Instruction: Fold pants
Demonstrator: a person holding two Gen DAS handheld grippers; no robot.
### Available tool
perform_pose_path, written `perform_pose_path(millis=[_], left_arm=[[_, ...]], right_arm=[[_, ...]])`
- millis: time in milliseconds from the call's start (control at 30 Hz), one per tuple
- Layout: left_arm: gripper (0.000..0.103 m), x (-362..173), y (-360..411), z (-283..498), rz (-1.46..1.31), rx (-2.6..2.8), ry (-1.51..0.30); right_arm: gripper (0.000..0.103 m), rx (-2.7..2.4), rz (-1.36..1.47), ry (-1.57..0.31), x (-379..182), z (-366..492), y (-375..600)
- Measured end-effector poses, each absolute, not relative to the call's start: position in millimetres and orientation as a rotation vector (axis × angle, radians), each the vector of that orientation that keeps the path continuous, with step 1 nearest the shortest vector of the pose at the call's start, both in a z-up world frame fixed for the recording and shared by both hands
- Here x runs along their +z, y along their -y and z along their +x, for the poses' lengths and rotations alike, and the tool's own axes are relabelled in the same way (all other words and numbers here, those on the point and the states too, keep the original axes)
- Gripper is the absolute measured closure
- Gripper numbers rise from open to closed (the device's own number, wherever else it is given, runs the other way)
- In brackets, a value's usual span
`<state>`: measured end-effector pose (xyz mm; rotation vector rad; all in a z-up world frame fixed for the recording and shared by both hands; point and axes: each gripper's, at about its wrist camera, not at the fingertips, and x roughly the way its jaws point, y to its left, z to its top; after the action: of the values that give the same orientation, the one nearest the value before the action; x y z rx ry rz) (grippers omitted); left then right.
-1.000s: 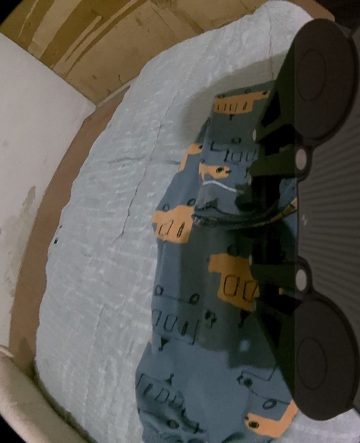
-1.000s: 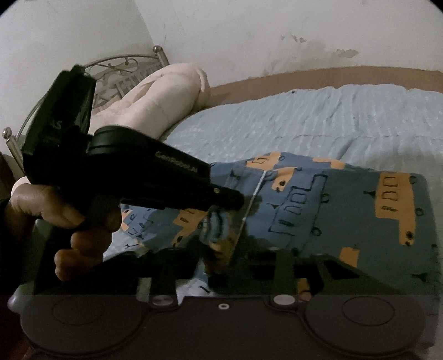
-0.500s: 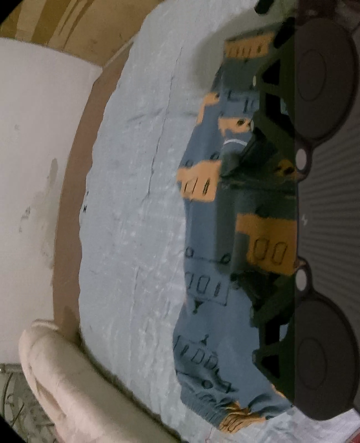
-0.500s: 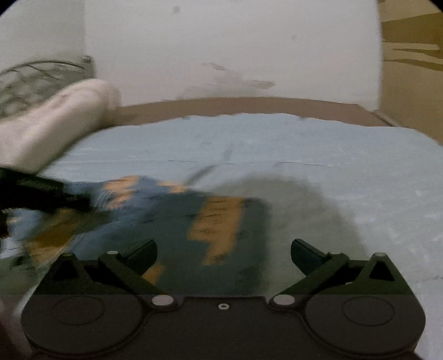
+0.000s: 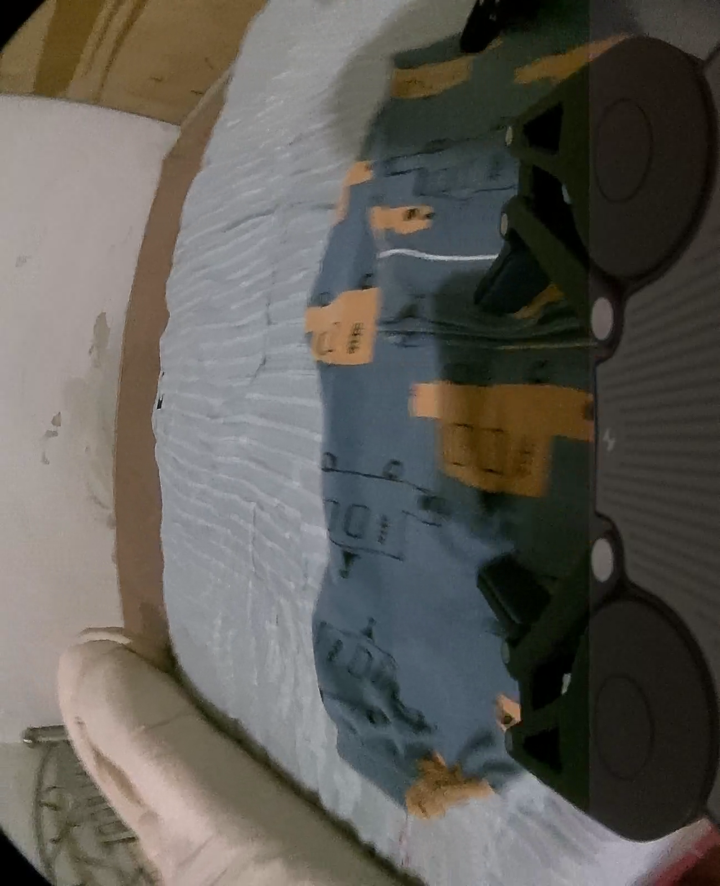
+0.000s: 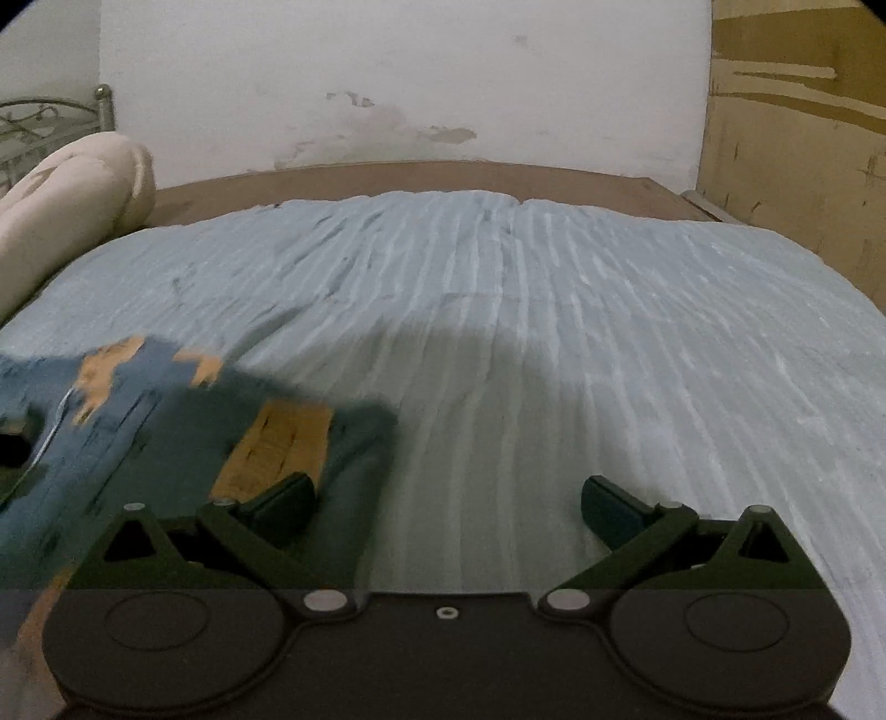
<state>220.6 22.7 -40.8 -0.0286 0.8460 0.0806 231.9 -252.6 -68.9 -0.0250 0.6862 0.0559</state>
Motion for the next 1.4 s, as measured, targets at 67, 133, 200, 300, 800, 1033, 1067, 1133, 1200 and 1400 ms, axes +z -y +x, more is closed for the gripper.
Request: perform_pose_path(millis=[67, 133, 200, 300, 800, 1033, 1067, 1133, 1200, 1400], left_arm=[[0.002, -42, -19, 204, -0.002, 0.081, -0.837], [0.002, -44, -17, 191, 0.007, 0.090, -0.821], [0.001, -47, -17, 186, -0.006, 0.099, -0.811], [0.000, -45, -19, 191, -0.027, 0.107, -0.834], [0.001, -13, -61, 212, -0.046, 0.222, -0.799], [0.001, -23, -129, 209, -0.125, 0.397, -0.769], [0.001, -26, -141, 206, -0.154, 0.423, -0.764], [0.001, -31, -165, 201, -0.230, 0.442, -0.752], [0.001, -38, -186, 197, -0.325, 0.429, -0.745], [0.014, -54, -222, 182, -0.604, 0.350, -0.647]], right_arm=[[0.001, 0.060, -0.065, -0.660, -70, 203, 251], [0.001, 0.048, -0.086, -0.628, -71, 181, 251], [0.001, 0.029, -0.087, -0.605, -73, 170, 249], [0.001, 0.009, -0.080, -0.616, -70, 173, 245], [0.001, 0.247, -0.069, -0.575, -42, 223, 166], [0.001, 0.302, -0.086, -0.621, -53, 253, 121], [0.001, 0.303, -0.092, -0.632, -57, 255, 119], [0.001, 0.300, -0.095, -0.644, -63, 255, 118], [0.001, 0.303, -0.079, -0.634, -68, 254, 119], [0.001, 0.308, -0.075, -0.597, -75, 249, 121]])
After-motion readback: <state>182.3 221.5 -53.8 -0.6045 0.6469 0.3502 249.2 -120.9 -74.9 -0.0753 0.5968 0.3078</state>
